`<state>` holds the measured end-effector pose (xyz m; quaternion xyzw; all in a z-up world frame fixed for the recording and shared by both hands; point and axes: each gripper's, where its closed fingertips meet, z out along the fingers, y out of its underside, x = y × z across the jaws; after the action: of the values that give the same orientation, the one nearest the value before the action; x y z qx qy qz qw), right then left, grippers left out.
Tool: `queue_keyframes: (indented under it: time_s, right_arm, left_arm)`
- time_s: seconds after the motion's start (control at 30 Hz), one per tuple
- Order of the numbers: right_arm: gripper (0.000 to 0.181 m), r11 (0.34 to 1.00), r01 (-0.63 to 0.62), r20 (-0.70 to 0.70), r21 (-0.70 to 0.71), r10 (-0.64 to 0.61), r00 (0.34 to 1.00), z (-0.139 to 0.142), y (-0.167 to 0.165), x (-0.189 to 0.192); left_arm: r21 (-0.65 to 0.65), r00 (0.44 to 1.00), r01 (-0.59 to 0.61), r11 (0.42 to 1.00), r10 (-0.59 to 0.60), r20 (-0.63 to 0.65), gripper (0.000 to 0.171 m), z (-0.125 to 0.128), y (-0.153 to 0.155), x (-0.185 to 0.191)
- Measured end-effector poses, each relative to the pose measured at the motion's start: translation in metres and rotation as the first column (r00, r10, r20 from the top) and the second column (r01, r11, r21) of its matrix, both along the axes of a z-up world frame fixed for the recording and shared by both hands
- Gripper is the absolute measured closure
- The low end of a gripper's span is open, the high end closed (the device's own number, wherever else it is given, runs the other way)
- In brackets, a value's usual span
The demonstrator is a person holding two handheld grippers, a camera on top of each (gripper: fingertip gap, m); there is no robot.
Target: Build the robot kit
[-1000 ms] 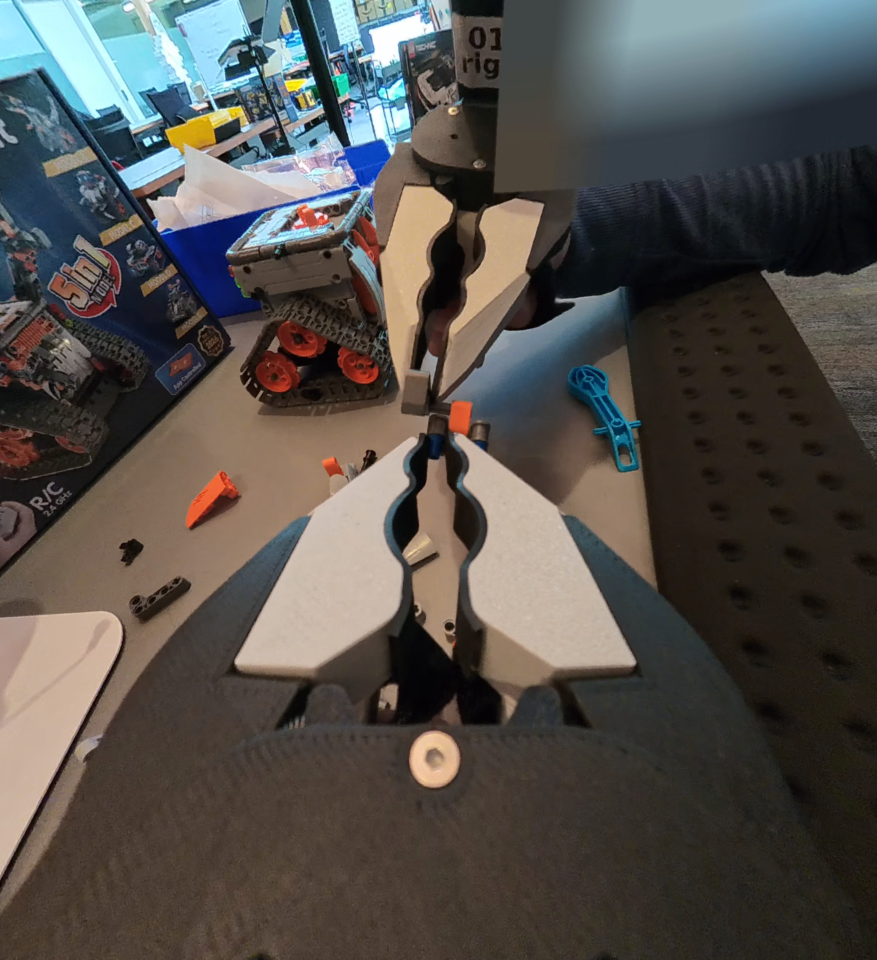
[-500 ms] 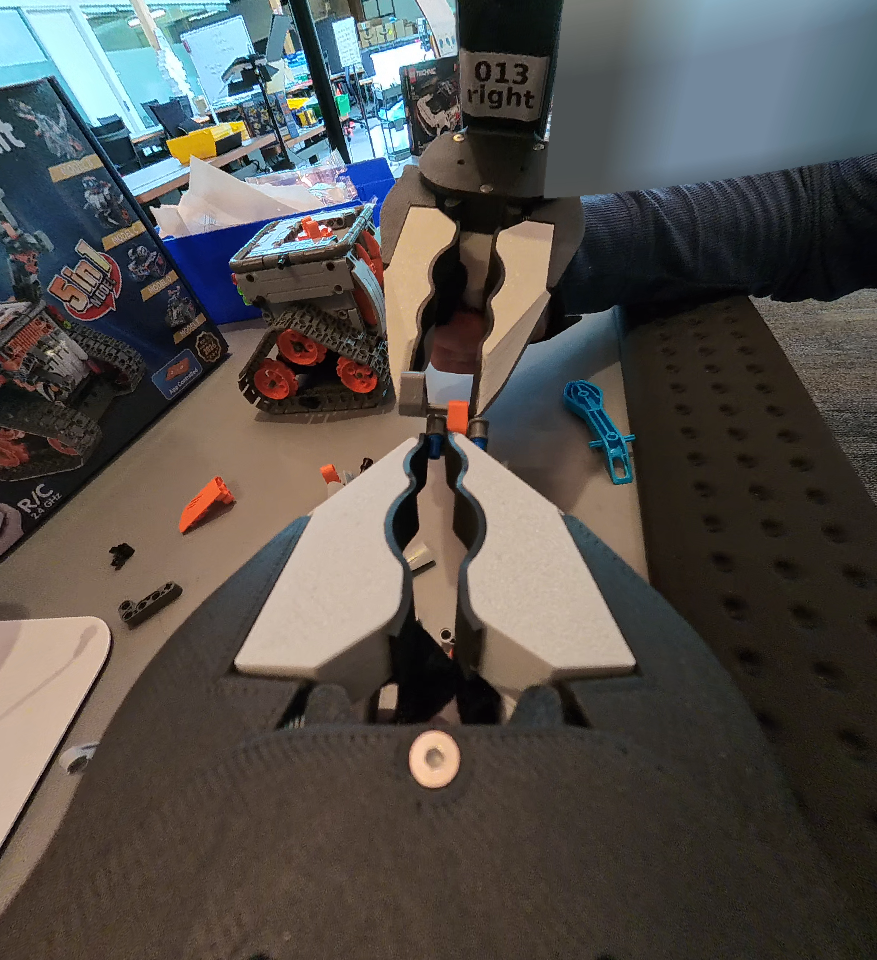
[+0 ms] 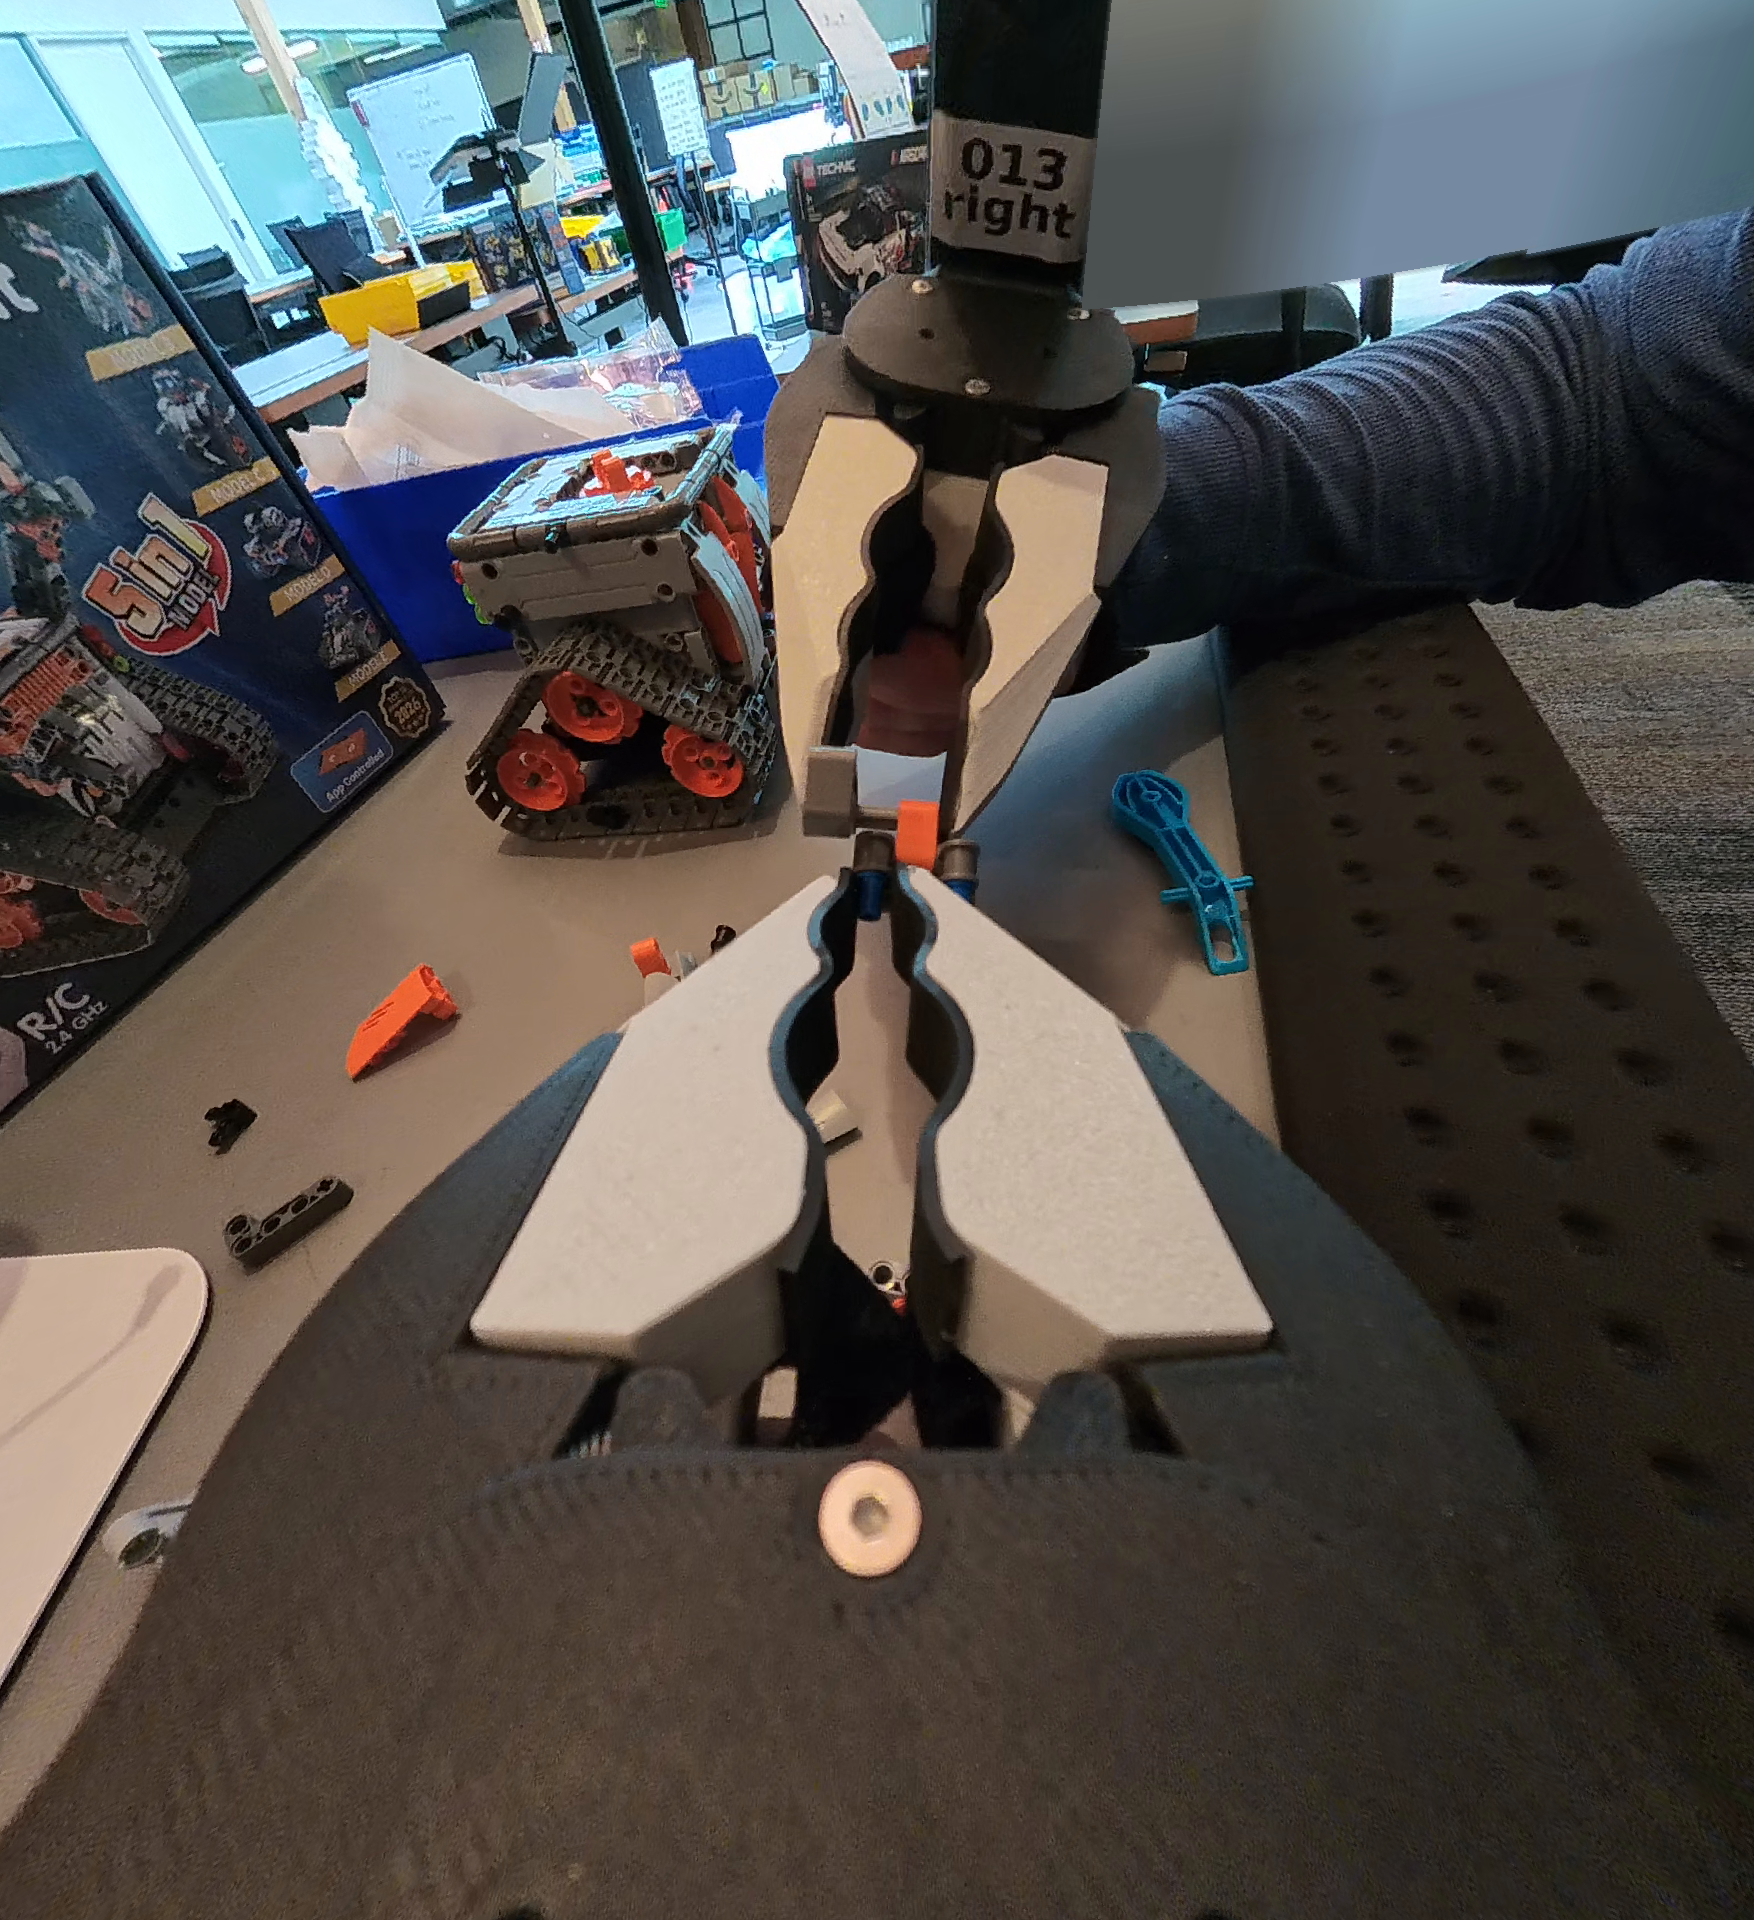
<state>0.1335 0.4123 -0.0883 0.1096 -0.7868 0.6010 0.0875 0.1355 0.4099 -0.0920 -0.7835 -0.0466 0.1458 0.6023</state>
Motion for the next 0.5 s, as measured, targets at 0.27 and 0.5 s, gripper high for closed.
queue_keyframes:
  time_s: [0.27, 0.5]
  right_arm:
    - [0.159, 1.000, 0.015, 0.001, 0.002, -0.015, 1.000, 0.001, -0.001, -0.003]
    - [0.158, 0.999, 0.024, 0.057, -0.034, -0.022, 0.998, 0.009, 0.004, -0.008]
  left_arm:
    - [0.005, 1.000, -0.012, 1.000, 0.012, 0.005, 0.168, 0.001, -0.001, -0.003]
    - [0.038, 0.999, -0.019, 0.999, 0.018, 0.035, 0.168, 0.006, -0.003, -0.005]
